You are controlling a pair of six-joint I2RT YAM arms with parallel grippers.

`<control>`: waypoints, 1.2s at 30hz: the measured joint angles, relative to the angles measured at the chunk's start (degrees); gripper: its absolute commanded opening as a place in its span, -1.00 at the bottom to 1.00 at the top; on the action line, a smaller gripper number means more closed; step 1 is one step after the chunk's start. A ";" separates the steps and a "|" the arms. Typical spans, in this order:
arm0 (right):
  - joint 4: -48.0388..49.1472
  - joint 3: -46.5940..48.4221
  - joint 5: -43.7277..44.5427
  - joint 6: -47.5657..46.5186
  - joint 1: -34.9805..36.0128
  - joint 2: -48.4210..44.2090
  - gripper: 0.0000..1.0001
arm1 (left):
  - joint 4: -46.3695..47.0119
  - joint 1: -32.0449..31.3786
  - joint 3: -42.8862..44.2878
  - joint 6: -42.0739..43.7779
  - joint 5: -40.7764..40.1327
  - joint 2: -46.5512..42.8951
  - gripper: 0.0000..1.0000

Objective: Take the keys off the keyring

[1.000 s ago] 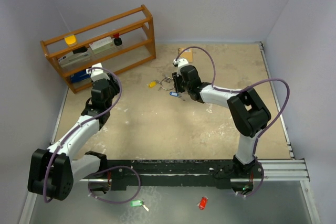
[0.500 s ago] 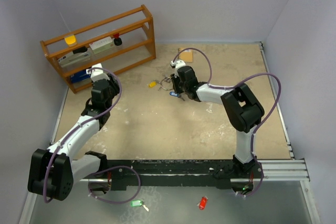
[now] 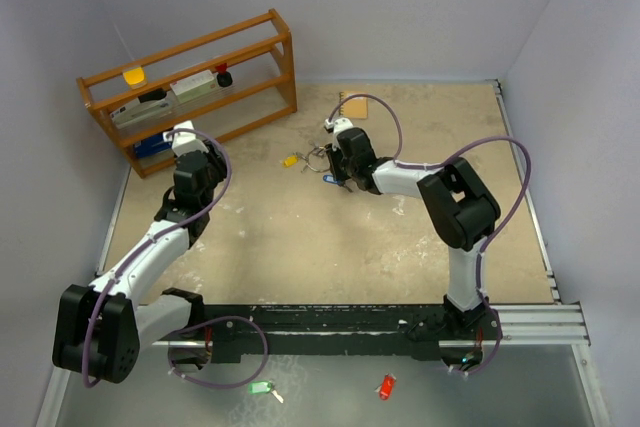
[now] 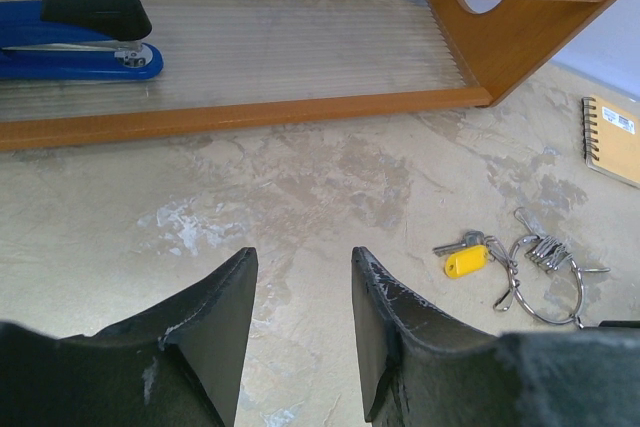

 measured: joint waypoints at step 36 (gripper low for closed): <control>-19.63 10.84 5.40 -12.04 3.89 -26.97 -1.00 | 15.08 -0.94 6.49 2.51 31.95 6.49 0.06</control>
